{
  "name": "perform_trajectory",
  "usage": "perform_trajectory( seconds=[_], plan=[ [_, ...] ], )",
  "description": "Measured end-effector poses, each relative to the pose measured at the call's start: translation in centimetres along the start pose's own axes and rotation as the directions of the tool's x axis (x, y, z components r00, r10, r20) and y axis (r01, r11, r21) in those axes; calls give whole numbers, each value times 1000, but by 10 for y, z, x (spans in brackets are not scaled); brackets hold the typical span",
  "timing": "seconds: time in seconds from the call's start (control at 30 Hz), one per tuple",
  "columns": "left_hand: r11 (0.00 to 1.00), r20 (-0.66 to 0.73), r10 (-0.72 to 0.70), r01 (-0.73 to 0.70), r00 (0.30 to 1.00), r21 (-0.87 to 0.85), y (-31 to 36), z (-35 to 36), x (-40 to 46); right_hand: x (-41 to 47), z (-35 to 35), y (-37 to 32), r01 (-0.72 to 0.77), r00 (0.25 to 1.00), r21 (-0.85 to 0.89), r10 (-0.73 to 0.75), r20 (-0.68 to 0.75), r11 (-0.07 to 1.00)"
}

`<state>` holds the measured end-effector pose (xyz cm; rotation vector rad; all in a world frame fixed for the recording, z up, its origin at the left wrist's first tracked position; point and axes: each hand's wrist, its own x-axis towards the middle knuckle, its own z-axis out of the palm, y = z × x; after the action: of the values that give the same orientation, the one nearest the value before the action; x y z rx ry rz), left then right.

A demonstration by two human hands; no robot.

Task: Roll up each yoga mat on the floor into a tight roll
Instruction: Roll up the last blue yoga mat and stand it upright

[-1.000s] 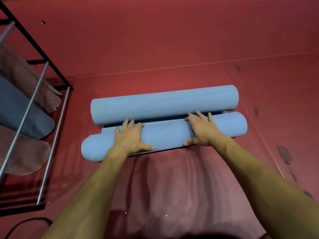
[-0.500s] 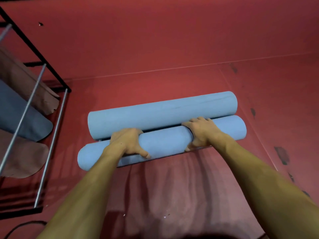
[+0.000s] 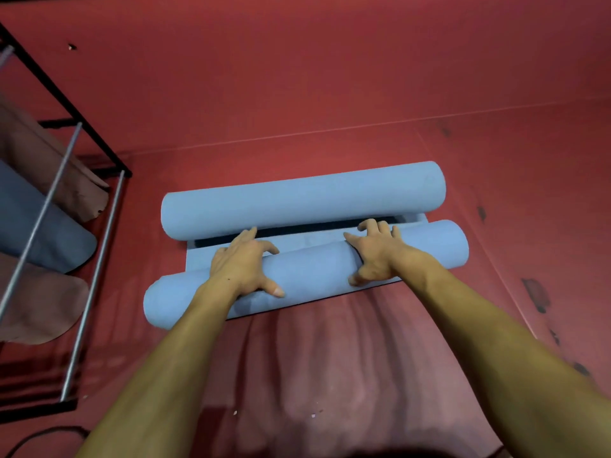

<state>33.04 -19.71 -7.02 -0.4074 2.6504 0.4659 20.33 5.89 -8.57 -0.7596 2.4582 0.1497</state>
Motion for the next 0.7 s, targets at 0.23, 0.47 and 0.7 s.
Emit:
perform_trajectory(
  seconds=[0.23, 0.47, 0.7],
  plan=[
    [994, -17, 12, -14, 1000, -112, -8, 4, 5, -2, 9, -13, 35, 995, -17, -36, -94, 999],
    [998, 5, 48, -47, 999, -50, -13, 5, 11, 6, 3, -9, 32, 996, -12, -33, -83, 999],
    [986, -86, 80, -66, 993, 153, -3, 28, 11, 11, -3, -8, 23, 996, 54, -18, -82, 998]
  ],
)
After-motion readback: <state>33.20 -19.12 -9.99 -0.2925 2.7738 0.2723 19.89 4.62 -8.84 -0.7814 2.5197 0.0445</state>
